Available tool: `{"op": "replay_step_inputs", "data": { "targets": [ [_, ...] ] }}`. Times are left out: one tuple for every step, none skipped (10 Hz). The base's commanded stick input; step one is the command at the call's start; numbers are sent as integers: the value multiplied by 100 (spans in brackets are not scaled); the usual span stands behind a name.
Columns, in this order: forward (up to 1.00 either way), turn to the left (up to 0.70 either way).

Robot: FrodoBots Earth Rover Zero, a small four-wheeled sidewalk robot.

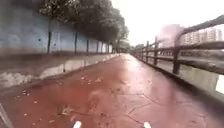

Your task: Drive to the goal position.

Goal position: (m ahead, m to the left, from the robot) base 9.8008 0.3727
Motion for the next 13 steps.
{"op": "replay_step_inputs", "data": {
  "targets": [
    [50, 0],
    [50, 0],
    [50, 0],
    [50, 0],
    [50, 0],
    [50, 0],
    [50, 0],
    [50, 0],
    [50, 0],
    [50, 0],
    [50, 0],
    [50, 0],
    [50, 0]
  ]
}}
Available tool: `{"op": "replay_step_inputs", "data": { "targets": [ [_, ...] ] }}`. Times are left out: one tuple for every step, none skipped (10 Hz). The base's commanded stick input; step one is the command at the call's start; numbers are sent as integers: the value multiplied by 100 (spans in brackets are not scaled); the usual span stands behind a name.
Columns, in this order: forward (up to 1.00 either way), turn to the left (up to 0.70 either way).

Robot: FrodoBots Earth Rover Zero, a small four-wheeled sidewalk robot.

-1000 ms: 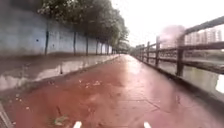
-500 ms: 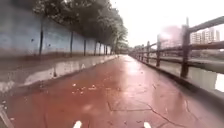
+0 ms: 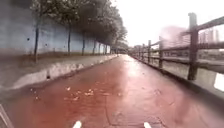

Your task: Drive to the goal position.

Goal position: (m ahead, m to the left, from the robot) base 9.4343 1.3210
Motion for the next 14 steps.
{"op": "replay_step_inputs", "data": {
  "targets": [
    [50, 0],
    [50, -26],
    [50, -39],
    [50, -17],
    [50, 0],
    [50, 0],
    [50, 0],
    [50, 0],
    [50, 0],
    [50, 5],
    [50, 6],
    [50, 3],
    [50, 0],
    [50, 0]
  ]
}}
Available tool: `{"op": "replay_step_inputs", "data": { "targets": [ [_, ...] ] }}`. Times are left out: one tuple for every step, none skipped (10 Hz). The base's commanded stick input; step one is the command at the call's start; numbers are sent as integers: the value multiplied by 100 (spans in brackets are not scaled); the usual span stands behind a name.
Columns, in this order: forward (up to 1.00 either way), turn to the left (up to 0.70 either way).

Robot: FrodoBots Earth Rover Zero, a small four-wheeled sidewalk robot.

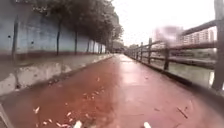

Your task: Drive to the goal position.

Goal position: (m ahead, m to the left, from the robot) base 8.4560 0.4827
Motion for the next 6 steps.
{"op": "replay_step_inputs", "data": {
  "targets": [
    [50, 0],
    [50, 0],
    [50, 0],
    [50, 0],
    [50, 0],
    [50, 0]
  ]
}}
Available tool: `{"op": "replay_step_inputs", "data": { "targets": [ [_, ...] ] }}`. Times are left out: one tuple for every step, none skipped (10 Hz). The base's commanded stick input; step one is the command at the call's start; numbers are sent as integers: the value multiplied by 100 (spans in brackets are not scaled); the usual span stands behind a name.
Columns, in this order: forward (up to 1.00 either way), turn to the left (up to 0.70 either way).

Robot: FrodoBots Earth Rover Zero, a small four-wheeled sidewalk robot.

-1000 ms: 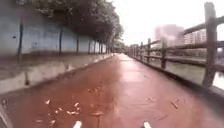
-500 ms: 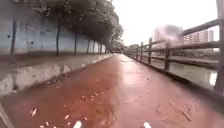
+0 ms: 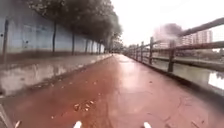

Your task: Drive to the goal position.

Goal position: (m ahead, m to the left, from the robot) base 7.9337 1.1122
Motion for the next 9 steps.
{"op": "replay_step_inputs", "data": {
  "targets": [
    [50, 0],
    [50, 0],
    [50, 0],
    [50, 0],
    [50, 0],
    [50, 0],
    [50, 0],
    [50, 0],
    [50, 0]
  ]
}}
